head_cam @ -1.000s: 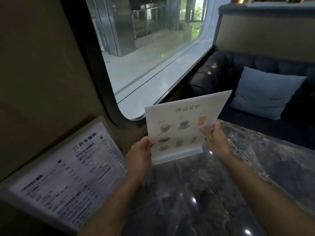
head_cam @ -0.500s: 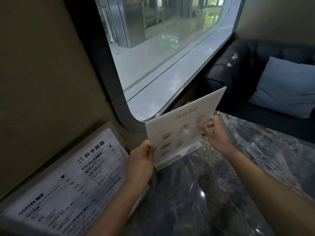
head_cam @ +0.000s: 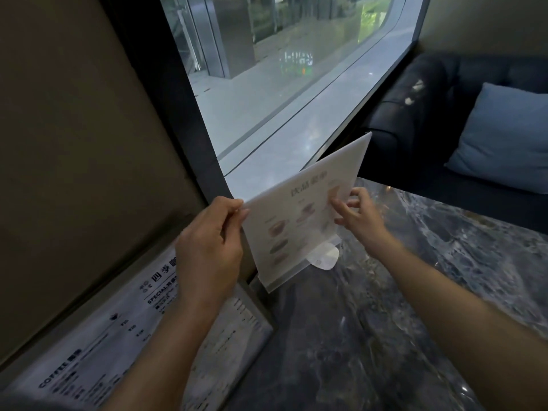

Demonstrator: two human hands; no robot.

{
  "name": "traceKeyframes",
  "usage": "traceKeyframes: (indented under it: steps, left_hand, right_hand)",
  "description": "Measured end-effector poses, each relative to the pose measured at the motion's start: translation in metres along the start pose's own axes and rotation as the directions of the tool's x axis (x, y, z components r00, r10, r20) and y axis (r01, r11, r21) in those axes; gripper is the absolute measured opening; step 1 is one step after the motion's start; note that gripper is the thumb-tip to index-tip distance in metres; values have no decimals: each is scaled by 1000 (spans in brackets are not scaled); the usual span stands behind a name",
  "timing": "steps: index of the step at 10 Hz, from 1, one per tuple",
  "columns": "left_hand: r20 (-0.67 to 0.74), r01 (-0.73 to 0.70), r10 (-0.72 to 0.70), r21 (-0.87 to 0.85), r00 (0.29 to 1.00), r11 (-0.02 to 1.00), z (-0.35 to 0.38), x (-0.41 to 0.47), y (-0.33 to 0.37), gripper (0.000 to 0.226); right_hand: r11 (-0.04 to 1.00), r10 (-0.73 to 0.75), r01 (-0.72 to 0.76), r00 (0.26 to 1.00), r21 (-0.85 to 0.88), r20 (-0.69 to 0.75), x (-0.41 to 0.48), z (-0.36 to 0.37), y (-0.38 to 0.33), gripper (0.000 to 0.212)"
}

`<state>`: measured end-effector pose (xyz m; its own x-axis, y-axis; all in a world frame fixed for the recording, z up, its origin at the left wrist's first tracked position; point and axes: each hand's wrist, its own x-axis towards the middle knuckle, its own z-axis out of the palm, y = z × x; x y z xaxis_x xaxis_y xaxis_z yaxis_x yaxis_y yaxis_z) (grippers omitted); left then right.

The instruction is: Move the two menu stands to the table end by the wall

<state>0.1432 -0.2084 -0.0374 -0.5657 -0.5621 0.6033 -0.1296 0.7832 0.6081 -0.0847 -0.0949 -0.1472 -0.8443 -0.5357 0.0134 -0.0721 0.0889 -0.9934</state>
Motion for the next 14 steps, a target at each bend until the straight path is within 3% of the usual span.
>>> traceKeyframes:
  steps: [4,10,12,13,14]
  left_hand:
    - [5,-87,87,159,996,983,-15,4,-10,20]
    - [23,-142,142,288,990,947,-27,-3,-10,11]
    - [68,-128,112,317,991,940,-29,-2,-9,11]
    - [68,-114,97,322,993,940,-29,0,-9,13]
    - [57,-111,97,334,994,936,-28,-4,-6,18]
  right_hand:
    - [997,68,-72,981,16,180,22,45,-15,32]
    - [996,86,-77,965,-48,250,23,58,-15,43]
    - [989,128,-100,943,-106,307,17,57,-17,59]
    - [988,123,-86,944,-130,305,16,55,-19,67]
    - [978,101,-61,976,-202,194,13,50,-22,78]
